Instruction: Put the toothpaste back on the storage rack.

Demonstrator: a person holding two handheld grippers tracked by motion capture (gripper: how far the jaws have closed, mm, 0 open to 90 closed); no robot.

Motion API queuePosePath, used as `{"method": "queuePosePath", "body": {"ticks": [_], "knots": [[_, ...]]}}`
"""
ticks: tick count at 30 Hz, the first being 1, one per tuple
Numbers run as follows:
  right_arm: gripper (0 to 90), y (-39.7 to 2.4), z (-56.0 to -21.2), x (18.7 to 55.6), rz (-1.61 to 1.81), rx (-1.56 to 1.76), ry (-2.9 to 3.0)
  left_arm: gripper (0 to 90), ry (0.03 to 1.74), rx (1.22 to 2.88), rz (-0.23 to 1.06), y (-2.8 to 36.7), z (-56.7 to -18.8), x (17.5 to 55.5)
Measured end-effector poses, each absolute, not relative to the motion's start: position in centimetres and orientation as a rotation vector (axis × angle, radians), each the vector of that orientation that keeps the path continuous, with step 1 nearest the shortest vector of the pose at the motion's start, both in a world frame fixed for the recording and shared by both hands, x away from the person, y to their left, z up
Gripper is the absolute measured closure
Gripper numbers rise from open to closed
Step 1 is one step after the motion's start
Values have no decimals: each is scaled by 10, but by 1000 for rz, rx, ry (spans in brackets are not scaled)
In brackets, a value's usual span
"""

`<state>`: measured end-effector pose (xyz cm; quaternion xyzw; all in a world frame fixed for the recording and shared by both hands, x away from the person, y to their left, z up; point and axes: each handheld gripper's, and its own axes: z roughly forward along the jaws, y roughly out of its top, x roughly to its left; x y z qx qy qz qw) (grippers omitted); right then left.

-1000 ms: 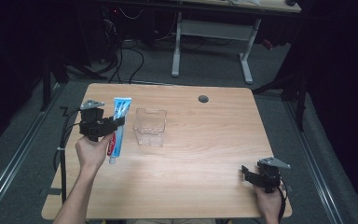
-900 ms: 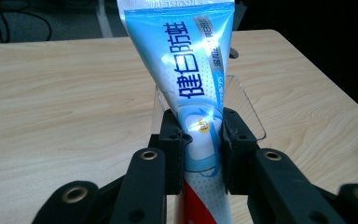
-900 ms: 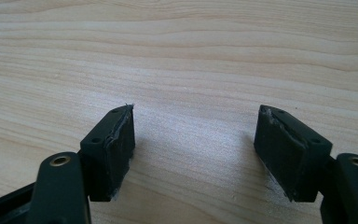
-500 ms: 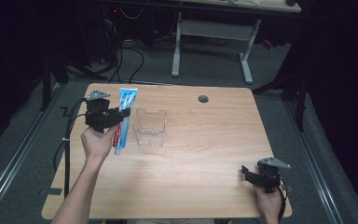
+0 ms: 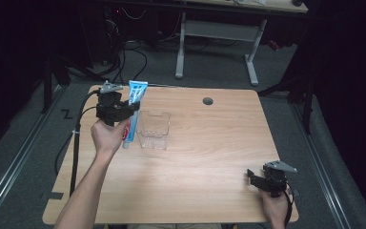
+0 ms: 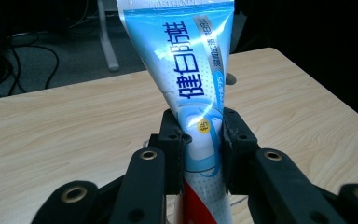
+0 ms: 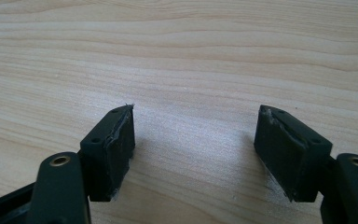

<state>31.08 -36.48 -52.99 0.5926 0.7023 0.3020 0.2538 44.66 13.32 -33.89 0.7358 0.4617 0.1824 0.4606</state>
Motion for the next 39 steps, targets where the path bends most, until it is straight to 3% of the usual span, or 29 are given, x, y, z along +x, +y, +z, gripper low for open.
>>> {"method": "queuePosePath", "body": {"ticks": [39], "knots": [[289,-365,-530,311,821,1610,1909,724,1158,1821,468,87,-352,501]]}}
